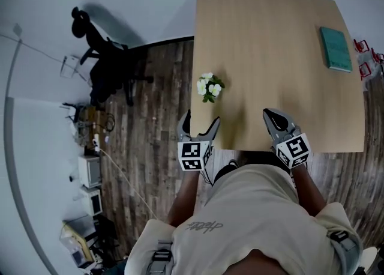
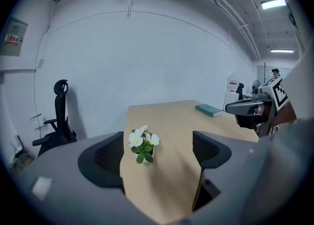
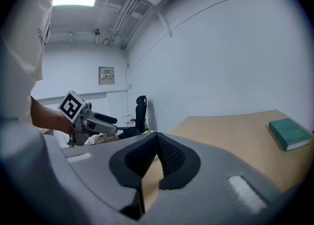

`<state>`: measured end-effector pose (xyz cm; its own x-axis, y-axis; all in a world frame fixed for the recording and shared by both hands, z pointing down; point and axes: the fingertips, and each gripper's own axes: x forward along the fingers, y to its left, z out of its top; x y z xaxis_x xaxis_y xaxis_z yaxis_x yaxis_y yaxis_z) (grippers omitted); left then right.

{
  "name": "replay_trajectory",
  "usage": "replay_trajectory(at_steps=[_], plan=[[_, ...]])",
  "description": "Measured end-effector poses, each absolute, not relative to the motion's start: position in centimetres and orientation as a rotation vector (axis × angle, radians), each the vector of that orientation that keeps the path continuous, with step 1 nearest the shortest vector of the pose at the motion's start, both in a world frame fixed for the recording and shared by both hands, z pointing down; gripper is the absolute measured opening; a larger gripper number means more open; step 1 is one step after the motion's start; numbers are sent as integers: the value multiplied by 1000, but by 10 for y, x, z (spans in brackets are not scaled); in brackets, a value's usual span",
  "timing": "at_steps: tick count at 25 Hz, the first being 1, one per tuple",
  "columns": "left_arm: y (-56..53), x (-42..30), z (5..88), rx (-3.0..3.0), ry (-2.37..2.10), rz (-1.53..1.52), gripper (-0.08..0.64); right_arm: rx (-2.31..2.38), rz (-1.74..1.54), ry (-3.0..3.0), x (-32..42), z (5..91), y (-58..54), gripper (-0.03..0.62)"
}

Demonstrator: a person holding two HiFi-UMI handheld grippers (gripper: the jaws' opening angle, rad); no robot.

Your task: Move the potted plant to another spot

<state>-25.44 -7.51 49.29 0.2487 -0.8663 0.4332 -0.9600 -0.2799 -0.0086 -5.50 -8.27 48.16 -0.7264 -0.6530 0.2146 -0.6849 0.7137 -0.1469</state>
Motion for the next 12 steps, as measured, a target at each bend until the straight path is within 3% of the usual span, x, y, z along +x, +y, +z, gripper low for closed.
replay_trajectory(at_steps=[12], plan=[[-121, -232, 501, 2147, -1706, 503, 459, 1039, 429, -2766, -27, 504, -132, 3]])
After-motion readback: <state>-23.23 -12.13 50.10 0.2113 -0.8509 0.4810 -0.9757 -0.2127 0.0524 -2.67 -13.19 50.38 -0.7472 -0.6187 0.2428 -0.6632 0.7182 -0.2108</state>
